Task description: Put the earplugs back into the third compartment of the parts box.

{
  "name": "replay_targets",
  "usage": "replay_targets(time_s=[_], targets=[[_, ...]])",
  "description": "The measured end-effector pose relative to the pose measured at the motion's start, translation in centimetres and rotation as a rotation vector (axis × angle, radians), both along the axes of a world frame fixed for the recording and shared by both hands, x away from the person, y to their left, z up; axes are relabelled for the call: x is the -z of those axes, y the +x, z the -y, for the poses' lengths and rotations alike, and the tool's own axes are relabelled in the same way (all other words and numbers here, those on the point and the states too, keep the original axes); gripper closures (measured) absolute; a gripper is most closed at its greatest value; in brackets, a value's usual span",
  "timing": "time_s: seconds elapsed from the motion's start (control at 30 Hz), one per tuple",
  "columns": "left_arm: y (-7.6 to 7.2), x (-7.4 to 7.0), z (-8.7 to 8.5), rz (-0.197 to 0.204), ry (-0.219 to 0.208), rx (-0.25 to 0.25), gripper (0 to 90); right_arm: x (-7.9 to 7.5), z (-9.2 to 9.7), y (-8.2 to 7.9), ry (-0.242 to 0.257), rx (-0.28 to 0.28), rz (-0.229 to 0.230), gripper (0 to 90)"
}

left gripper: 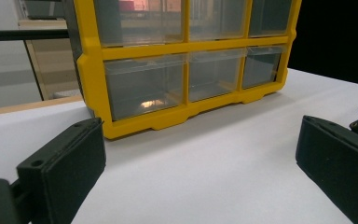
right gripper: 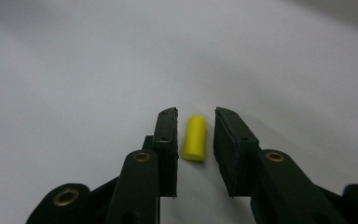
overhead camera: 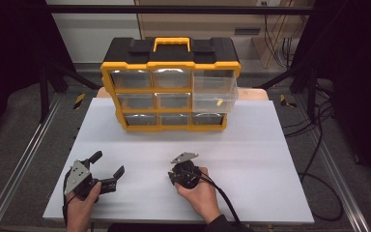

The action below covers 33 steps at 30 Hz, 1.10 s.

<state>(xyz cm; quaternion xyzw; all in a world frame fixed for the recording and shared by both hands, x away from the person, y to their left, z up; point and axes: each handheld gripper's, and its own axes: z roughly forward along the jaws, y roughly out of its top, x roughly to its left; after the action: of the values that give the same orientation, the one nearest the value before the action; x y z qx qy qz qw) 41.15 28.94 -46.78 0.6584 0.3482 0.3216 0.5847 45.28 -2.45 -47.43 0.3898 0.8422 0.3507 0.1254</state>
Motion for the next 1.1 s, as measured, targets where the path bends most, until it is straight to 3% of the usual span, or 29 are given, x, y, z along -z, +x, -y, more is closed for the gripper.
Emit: replay_targets(time_s=[0.33,0.47,0.7,0.8,0.97,1.1], targets=[[-0.1,-0.2,0.0,0.006,0.005,-0.002,1.2,0.2,-0.1,-0.1,-0.011,-0.008,0.008,82.2],[0.0,-0.2,0.1,0.008,0.016,-0.001,1.2,0.4,0.4,-0.3,0.024,0.016,0.001,82.7],[0.0,-0.1,0.4,0.006,0.032,0.007,1.2,-0.3,1.5,-0.5,0.067,0.029,0.047,83.1],[0.0,-0.1,0.3,0.008,0.028,0.004,1.2,-0.8,2.2,-0.4,0.090,0.047,0.072,83.4],[0.1,-0.2,0.0,0.008,0.013,0.008,1.2,-1.4,3.7,-0.5,0.079,0.099,0.077,83.6],[0.3,0.0,0.0,-0.004,0.005,0.011,1.2,-1.8,4.9,-0.4,0.115,0.135,0.095,83.7]])
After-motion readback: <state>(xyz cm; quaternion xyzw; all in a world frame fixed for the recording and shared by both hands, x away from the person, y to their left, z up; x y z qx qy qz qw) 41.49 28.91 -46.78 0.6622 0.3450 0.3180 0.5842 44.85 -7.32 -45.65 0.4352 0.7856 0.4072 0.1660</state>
